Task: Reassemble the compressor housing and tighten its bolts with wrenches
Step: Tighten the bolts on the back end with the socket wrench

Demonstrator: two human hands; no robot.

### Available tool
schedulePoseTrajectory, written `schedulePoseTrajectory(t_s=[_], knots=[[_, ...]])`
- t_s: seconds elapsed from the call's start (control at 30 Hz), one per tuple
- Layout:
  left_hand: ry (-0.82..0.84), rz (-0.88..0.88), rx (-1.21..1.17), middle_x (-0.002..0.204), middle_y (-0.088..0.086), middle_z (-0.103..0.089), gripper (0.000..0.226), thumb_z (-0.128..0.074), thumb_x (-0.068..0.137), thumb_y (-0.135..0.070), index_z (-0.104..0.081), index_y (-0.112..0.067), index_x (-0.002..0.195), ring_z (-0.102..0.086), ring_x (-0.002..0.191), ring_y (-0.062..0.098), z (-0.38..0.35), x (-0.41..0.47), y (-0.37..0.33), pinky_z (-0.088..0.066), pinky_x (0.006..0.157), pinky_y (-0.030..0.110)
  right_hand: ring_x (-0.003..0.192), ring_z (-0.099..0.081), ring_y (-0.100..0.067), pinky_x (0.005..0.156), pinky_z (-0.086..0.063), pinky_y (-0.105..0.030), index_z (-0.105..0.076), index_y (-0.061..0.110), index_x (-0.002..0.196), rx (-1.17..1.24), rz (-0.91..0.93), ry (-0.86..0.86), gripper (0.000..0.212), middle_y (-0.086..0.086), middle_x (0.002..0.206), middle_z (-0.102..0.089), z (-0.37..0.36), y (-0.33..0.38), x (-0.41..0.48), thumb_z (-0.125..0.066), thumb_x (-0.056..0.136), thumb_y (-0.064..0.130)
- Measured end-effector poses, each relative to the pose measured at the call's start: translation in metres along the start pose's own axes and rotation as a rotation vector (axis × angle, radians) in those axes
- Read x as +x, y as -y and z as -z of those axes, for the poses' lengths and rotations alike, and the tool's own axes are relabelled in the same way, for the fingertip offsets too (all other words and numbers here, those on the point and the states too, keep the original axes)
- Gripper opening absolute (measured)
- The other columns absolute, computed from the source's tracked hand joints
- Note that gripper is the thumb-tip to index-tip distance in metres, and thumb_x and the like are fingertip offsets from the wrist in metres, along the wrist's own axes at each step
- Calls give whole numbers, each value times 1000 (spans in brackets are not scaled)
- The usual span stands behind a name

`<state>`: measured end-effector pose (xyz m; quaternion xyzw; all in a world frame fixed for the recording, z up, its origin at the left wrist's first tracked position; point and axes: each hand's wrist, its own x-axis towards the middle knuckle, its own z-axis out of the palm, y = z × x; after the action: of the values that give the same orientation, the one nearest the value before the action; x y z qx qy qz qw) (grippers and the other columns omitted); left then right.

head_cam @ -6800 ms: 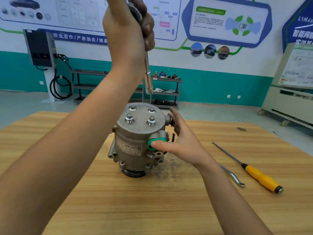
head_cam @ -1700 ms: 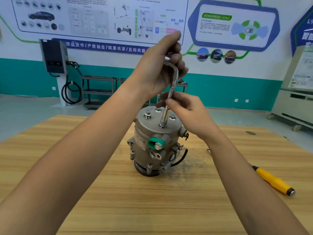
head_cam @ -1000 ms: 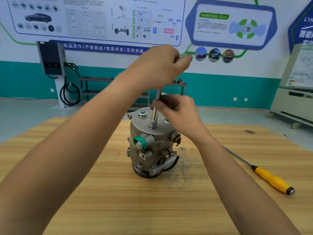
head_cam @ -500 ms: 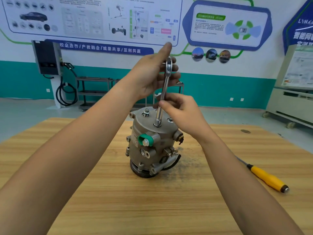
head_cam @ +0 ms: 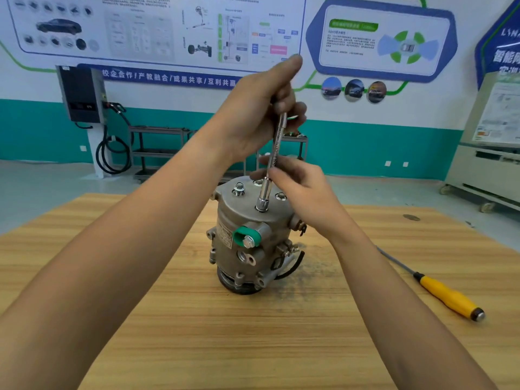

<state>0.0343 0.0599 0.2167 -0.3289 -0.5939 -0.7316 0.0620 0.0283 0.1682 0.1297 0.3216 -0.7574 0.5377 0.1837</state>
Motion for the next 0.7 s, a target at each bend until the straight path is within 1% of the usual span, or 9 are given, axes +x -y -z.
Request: schedulePoseTrajectory(t_s=[0.1,0.17,0.27,0.33,0.4,0.5,0.53,0.6,0.7], knots=[[-168,-53,437,64,0,-59,27,-49,95,-33,-47,-13,78,-60,46,12,4,5,5,-49,51,23,82,-64,4,81,-49,-15,-62,27,82,-86,42,-90,17,17,78,-66,3,1,1,-62,88,12],[-229,-144,673,69,0,-62,22,-51,94,-34,-45,-13,87,-57,41,10,-1,5,5,-46,47,21,68,-59,10,66,-44,-7,-59,28,71,-189,79,-209,18,19,69,-62,1,0,4,-72,81,19],[-158,-271,938,57,-8,-49,25,-52,91,-37,-46,-16,80,-48,45,9,-17,1,7,-40,53,24,62,-54,12,60,-39,-5,-51,34,62,-290,111,-303,29,21,60,-56,-3,-1,3,-76,76,29],[-75,-253,905,49,-9,-31,37,-56,89,-38,-40,-17,62,-31,45,10,-23,-2,6,-28,49,24,72,-57,12,68,-39,-7,-56,34,68,-242,79,-239,20,24,66,-60,-5,-3,0,-71,81,31],[75,-116,633,46,-9,-28,42,-57,89,-26,-36,-19,53,-25,43,11,-20,-5,1,-25,46,24,93,-59,7,85,-41,-15,-62,32,84,-108,-11,-122,7,23,86,-65,-6,-3,-3,-62,89,27],[226,30,254,46,-7,-35,36,-55,81,-16,-45,-22,47,-35,43,12,-5,-4,-2,-33,48,21,99,-61,0,92,-42,-17,-62,34,85,-34,-18,-35,24,17,90,-68,-2,-3,-4,-50,95,16],[209,48,234,48,-6,-39,27,-55,79,-19,-50,-20,52,-44,47,13,-2,-3,-1,-39,53,21,97,-61,0,91,-43,-16,-62,34,82,-58,-3,-41,26,16,88,-68,0,-2,-3,-51,95,14],[92,28,388,58,-6,-53,20,-59,86,-28,-57,-16,70,-59,60,13,1,-1,1,-47,64,26,90,-62,3,86,-46,-14,-65,30,82,-88,10,-96,20,15,85,-68,2,-3,-2,-57,92,14],[-141,-95,541,57,-5,-63,25,-56,91,-32,-58,-13,75,-65,54,11,-2,-1,1,-49,52,19,72,-60,8,72,-47,-13,-65,24,79,-108,14,-250,7,15,75,-66,2,-6,-1,-70,83,19]])
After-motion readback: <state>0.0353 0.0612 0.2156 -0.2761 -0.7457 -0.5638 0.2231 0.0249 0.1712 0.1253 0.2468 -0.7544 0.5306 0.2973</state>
